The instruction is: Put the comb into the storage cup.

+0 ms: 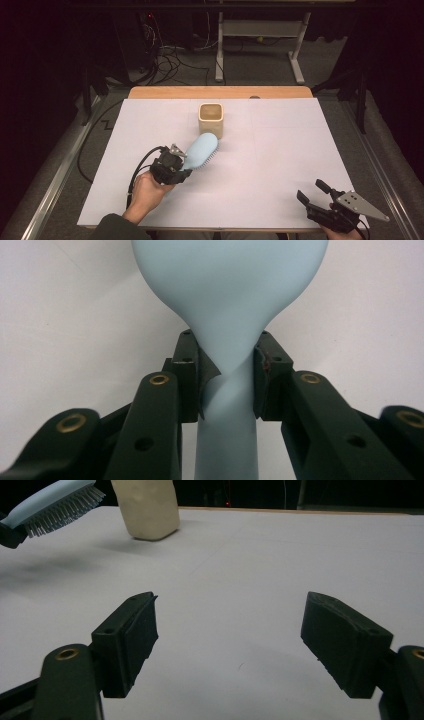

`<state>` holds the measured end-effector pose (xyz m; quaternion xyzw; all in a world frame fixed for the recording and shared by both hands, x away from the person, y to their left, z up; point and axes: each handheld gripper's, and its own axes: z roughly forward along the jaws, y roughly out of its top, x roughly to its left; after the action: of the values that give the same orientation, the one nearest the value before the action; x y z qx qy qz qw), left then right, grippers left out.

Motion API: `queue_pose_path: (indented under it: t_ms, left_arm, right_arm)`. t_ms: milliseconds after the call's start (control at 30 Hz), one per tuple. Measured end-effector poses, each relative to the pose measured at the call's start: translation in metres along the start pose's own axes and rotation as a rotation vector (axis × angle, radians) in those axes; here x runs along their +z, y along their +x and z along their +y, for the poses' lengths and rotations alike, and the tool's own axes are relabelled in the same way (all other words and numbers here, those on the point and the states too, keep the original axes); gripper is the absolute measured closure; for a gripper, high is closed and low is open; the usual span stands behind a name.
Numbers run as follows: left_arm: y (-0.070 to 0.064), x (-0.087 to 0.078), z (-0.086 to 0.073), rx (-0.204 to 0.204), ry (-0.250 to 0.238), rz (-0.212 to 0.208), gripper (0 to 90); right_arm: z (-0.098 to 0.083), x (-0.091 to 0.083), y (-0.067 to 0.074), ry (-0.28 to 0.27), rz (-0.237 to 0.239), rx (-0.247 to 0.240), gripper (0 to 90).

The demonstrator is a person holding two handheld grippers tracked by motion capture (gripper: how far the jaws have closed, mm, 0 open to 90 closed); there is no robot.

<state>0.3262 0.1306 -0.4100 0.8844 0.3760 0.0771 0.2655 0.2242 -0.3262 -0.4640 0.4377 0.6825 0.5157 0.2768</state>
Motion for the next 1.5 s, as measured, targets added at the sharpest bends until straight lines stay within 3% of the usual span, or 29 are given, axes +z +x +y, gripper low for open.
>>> queue_pose_path:
  t_ms: [833,967,1500]
  left_arm:
    - [-0.016,0.001,-0.001,0.030,-0.038,-0.033,69.4]
    - [-0.021,0.000,-0.002,0.043,-0.043,-0.035,69.4]
    - [-0.029,0.004,0.000,0.060,-0.048,-0.042,69.4]
  right_arm:
    - [0.001,0.001,0.001,-0.003,0.014,-0.002,22.7]
    - [0.004,-0.001,0.003,-0.042,0.017,-0.016,22.9]
    - [0.013,0.006,0.017,-0.055,0.087,0.000,22.1]
